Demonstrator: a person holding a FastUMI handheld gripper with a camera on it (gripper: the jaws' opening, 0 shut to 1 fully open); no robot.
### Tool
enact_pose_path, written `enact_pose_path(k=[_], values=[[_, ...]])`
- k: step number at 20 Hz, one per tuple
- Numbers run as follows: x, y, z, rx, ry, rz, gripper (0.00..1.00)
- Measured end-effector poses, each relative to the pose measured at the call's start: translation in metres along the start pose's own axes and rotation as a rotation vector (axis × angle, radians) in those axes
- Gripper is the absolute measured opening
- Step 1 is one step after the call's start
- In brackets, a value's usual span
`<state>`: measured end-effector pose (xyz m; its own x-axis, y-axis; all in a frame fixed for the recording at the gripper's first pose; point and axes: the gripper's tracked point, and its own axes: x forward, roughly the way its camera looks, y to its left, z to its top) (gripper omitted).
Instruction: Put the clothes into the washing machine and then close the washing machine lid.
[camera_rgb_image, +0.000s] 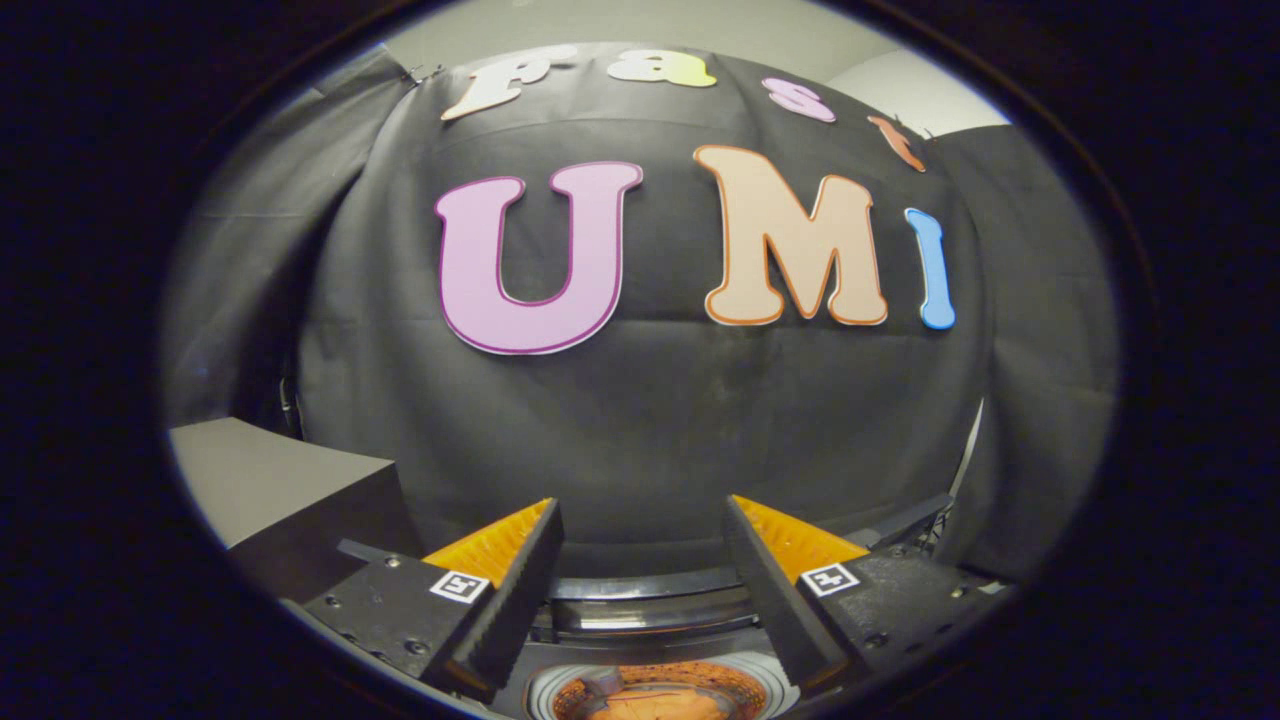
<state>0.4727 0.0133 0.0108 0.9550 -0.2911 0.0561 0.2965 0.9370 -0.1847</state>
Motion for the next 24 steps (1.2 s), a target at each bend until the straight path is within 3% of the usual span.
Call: enact_pose_path(k=[6,12,24], values=[[0.004,-0.001,-0.001,-0.007,0.038,0.011,0.98],[-0.002,0.000,-0.009,-0.010,0.075,0.075,0.99],[-0.008,-0.003,-0.013,-0.019,0.042,0.078,0.98]])
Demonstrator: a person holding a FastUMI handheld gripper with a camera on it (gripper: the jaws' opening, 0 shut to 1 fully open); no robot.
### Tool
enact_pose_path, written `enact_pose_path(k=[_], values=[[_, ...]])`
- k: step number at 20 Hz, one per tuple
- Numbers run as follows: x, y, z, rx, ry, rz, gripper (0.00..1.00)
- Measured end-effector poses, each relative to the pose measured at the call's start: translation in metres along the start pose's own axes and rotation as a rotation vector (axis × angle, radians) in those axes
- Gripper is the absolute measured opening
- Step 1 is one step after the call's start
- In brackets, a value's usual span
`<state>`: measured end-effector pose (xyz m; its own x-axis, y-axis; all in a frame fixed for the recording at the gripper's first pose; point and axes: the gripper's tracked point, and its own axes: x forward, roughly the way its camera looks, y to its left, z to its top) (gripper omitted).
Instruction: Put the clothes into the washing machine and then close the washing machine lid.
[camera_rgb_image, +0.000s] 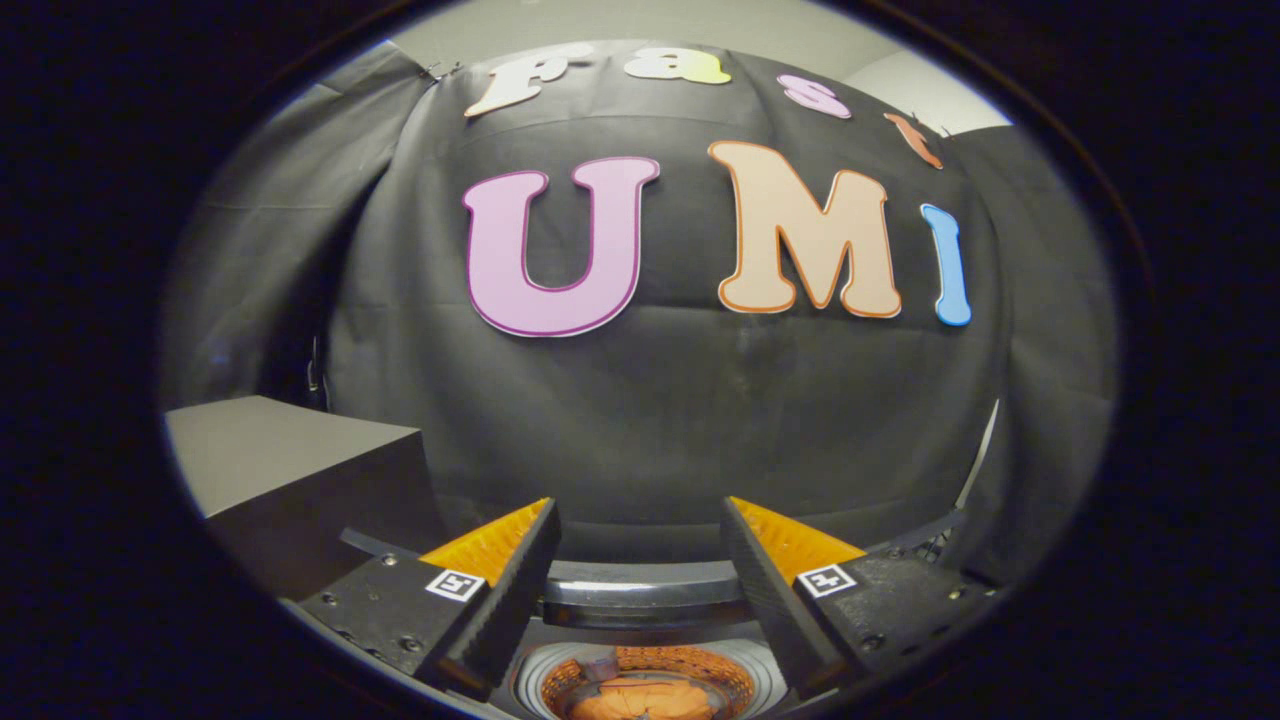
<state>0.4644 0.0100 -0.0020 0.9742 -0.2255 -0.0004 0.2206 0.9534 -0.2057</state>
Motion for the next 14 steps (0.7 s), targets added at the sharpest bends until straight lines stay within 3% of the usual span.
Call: enact_pose_path(k=[5,14], values=[[-0.022,-0.023,-0.035,-0.027,0.047,-0.079,0.97],[-0.040,-0.027,-0.043,0.007,0.052,-0.064,0.97]])
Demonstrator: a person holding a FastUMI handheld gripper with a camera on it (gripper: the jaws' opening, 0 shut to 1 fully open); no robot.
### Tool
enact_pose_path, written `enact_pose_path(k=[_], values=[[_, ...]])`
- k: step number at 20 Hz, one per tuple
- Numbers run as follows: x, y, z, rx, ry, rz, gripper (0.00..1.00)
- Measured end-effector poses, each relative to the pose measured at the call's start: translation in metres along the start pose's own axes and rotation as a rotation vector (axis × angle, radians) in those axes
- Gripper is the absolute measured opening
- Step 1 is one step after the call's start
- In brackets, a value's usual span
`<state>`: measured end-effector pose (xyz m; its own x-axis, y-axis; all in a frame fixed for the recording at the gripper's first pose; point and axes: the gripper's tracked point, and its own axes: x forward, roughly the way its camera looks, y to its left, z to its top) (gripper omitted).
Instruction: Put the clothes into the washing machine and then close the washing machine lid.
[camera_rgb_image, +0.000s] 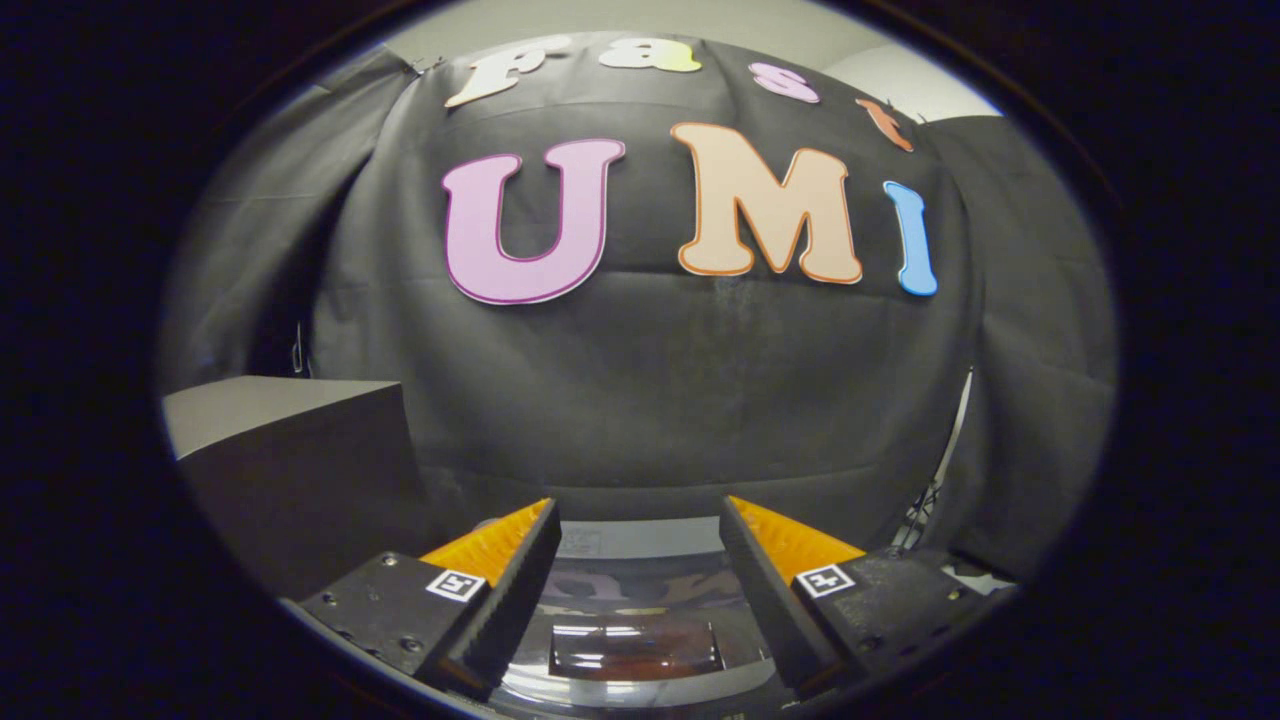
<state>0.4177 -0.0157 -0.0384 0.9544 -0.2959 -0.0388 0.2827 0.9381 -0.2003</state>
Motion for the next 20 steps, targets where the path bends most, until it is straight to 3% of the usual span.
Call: enact_pose_path(k=[7,14,20], values=[[-0.039,-0.013,-0.008,0.039,-0.001,-0.016,0.97],[-0.088,-0.020,-0.014,0.191,-0.027,-0.023,0.97],[-0.144,-0.003,-0.003,0.176,-0.056,0.041,0.97]])
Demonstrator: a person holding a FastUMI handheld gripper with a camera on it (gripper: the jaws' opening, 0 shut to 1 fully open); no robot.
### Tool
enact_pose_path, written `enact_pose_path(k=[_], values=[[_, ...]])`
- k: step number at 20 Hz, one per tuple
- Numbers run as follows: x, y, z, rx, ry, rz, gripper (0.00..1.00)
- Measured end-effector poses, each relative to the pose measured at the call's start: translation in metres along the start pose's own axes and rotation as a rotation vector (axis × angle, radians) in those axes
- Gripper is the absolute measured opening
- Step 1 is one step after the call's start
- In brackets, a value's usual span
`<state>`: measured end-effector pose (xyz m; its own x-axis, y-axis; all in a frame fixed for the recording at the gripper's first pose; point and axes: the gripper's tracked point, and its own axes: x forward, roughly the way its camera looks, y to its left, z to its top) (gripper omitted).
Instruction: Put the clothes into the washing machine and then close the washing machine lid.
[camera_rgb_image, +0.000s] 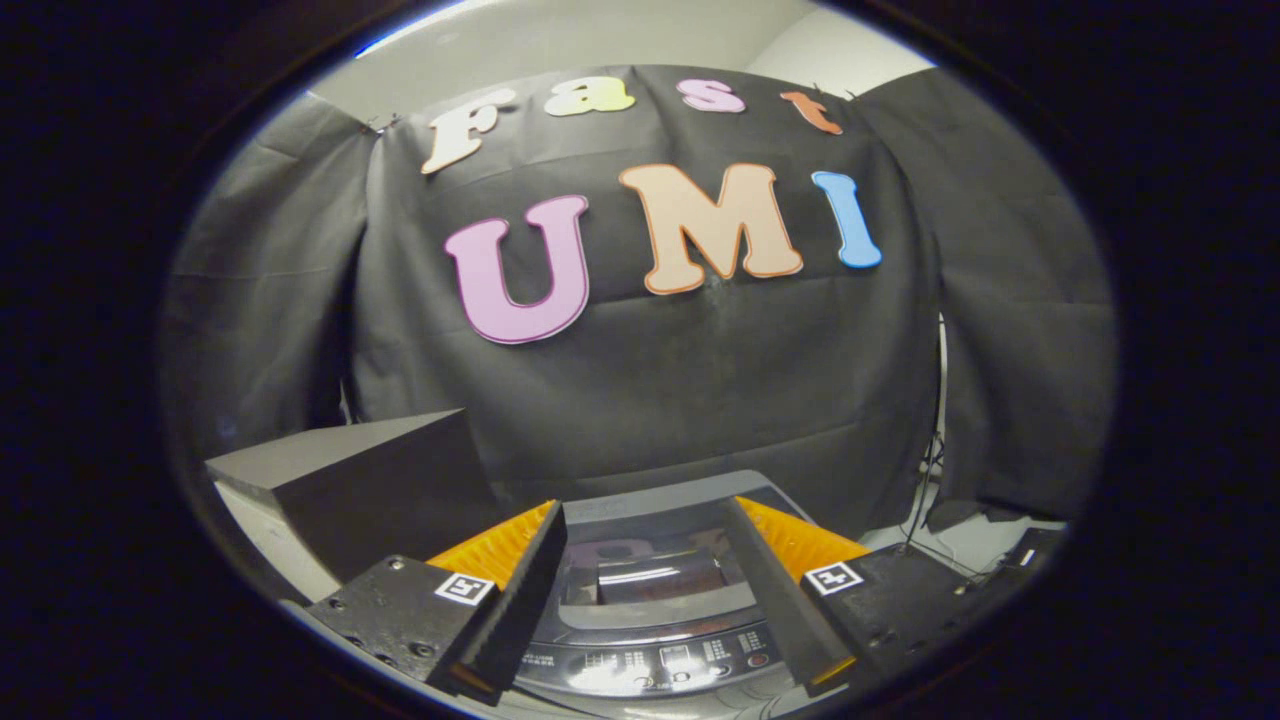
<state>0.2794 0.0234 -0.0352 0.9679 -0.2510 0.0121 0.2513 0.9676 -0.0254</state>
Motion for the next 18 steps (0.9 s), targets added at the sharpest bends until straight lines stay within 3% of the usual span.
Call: enact_pose_path(k=[8,12,18], values=[[-0.104,0.039,-0.008,-0.019,-0.039,0.149,0.97],[-0.171,0.021,-0.014,0.085,-0.047,0.165,0.97],[-0.244,0.001,0.001,0.118,-0.082,0.192,0.96]])
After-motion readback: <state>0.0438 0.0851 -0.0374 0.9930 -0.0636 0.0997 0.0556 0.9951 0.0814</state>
